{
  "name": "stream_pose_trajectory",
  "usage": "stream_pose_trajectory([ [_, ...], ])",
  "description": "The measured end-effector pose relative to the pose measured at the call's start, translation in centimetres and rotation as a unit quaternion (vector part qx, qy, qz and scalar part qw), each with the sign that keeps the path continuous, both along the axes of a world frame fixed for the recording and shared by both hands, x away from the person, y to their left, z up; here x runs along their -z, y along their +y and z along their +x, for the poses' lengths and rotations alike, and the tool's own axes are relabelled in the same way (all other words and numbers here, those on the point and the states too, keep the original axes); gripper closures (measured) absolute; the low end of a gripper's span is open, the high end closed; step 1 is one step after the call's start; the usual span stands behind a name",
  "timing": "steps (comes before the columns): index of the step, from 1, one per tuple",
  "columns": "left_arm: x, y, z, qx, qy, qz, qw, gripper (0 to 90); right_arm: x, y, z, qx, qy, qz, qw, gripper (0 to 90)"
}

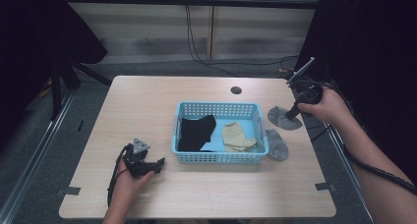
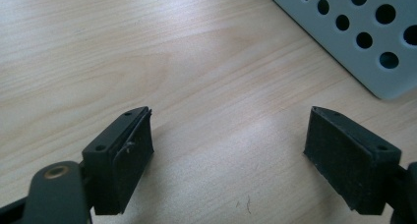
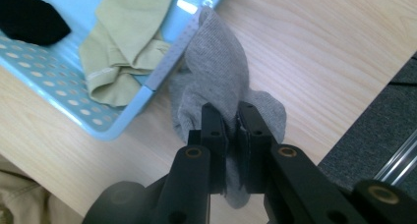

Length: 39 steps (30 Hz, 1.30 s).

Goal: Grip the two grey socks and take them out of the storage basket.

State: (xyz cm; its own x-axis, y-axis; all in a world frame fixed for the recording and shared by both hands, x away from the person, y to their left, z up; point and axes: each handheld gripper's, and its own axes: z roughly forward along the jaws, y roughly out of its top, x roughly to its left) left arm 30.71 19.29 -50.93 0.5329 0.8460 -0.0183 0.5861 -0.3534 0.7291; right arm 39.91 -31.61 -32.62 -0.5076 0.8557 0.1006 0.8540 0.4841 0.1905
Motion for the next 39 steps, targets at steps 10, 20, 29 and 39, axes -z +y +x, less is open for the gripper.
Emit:
stream_pose_trajectory([
  [10,0.0,0.0,0.0,0.000,-0.001,-0.001,1.0000,17.7,3.0,-1.2,0.8,0.024,0.010,0.005,0.9997,83.1],
  [20,0.0,0.0,0.0,-0.001,-0.001,-0.001,1.0000,17.7,6.2,-0.9,1.1,0.023,0.019,0.017,0.9994,69.4],
  [29,0.0,0.0,0.0,0.001,-0.001,0.002,1.0000,17.6,5.4,-1.0,-0.4,0.018,0.001,0.028,0.9994,48.4],
  [39,0.0,0.0,0.0,0.001,-0.001,0.002,1.0000,17.6,5.5,-0.5,-2.4,0.002,-0.013,0.030,0.9995,35.2],
])
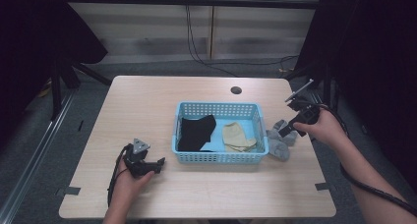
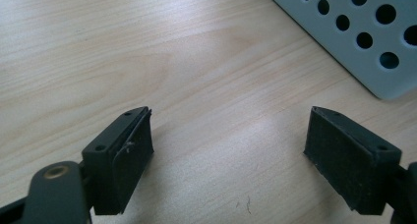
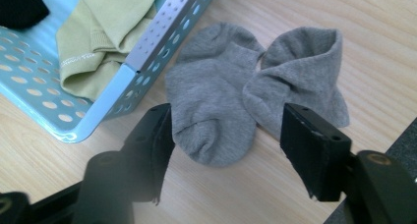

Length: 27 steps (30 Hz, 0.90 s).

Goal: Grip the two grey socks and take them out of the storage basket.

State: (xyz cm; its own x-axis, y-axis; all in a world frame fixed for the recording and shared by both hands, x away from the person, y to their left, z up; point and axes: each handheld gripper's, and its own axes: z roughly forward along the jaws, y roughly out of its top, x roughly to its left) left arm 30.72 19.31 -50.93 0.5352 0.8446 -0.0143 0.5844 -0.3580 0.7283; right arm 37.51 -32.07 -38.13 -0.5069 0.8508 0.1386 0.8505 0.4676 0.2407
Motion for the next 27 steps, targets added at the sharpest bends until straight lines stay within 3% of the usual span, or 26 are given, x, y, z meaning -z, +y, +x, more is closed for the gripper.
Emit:
stream_pose_trajectory([
  [17,0.0,0.0,0.0,0.000,0.000,0.000,1.0000,17.6,2.4,-0.2,-3.1,-0.012,-0.022,0.031,0.9992,33.6],
  [27,0.0,0.0,0.0,0.001,0.000,0.000,1.0000,17.6,4.2,-0.1,-5.2,-0.023,-0.027,0.032,0.9988,33.2],
])
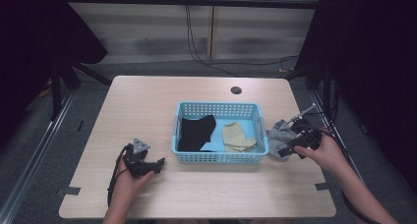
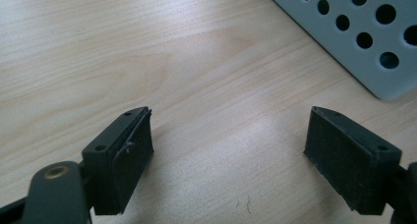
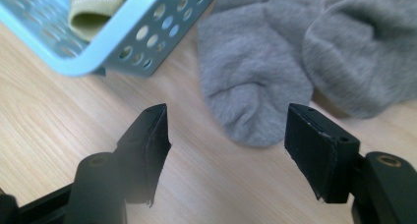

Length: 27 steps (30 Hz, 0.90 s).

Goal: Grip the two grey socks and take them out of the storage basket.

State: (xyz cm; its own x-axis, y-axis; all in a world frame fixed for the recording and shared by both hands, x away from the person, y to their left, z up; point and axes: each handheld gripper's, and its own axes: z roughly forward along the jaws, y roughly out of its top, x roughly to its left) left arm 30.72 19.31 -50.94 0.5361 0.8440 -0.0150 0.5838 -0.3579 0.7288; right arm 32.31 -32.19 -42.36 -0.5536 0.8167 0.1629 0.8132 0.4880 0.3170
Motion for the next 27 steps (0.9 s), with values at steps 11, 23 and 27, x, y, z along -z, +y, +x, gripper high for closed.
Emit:
stream_pose_trajectory([
  [11,0.0,0.0,0.0,0.000,0.000,0.000,1.0000,17.6,2.0,0.7,-2.8,-0.016,-0.009,-0.002,0.9998,31.9],
  [23,0.0,0.0,0.0,-0.001,0.000,-0.001,1.0000,17.6,4.5,2.3,-5.0,-0.041,-0.010,0.007,0.9991,29.5],
  [27,0.0,0.0,0.0,-0.001,0.000,-0.001,1.0000,17.6,5.2,2.5,-5.4,-0.043,-0.015,0.017,0.9988,28.5],
])
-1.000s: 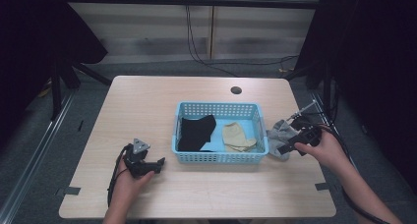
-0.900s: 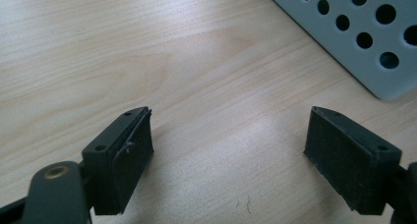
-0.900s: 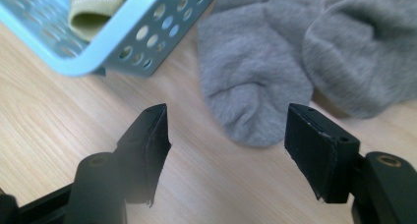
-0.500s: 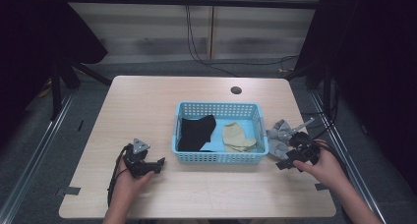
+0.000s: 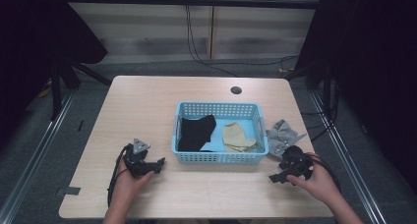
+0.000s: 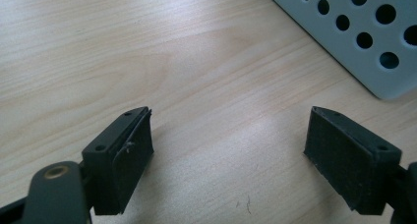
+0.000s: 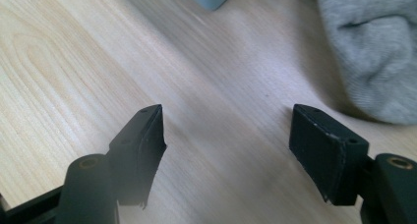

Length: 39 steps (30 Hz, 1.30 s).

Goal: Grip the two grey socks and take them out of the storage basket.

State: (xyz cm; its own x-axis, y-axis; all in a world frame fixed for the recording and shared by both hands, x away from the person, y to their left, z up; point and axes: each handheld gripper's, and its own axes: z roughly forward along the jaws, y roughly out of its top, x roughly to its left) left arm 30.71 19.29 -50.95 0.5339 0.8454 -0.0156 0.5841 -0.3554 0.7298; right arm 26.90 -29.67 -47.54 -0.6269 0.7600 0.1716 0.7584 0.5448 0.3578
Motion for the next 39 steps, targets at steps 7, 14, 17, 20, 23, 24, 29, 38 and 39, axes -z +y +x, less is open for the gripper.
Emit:
stream_pose_trajectory([
  [7,0.0,0.0,0.0,0.000,0.000,0.000,1.0000,17.6,0.4,0.3,-0.7,-0.005,-0.029,0.018,0.9994,25.8],
  [14,0.0,0.0,0.0,-0.002,0.000,-0.002,1.0000,17.6,0.9,0.4,-1.7,-0.003,-0.065,0.030,0.9975,18.9],
  [17,0.0,0.0,0.0,-0.002,-0.001,-0.002,1.0000,17.6,1.4,0.4,-2.3,-0.007,-0.094,0.031,0.9950,16.9],
  [20,0.0,0.0,0.0,-0.002,0.000,-0.002,1.0000,17.6,1.8,0.5,-3.0,-0.010,-0.126,0.028,0.9915,16.6],
  [23,0.0,0.0,0.0,-0.002,0.000,-0.002,1.0000,17.6,2.1,0.6,-3.4,-0.011,-0.147,0.033,0.9886,14.4],
  [24,0.0,0.0,0.0,-0.002,0.000,-0.002,1.0000,17.6,2.4,0.4,-3.7,-0.006,-0.159,0.046,0.9862,14.2],
  [29,0.0,0.0,0.0,-0.002,0.000,-0.002,1.0000,17.6,3.0,0.2,-4.1,0.000,-0.187,0.066,0.9800,14.0],
  [38,0.0,0.0,0.0,-0.001,0.000,-0.001,1.0000,17.6,3.5,0.0,-4.4,0.003,-0.210,0.086,0.9739,13.8],
  [39,0.0,0.0,-0.1,-0.001,0.000,-0.001,1.0000,17.6,3.5,0.0,-4.4,0.003,-0.210,0.086,0.9739,13.8],
])
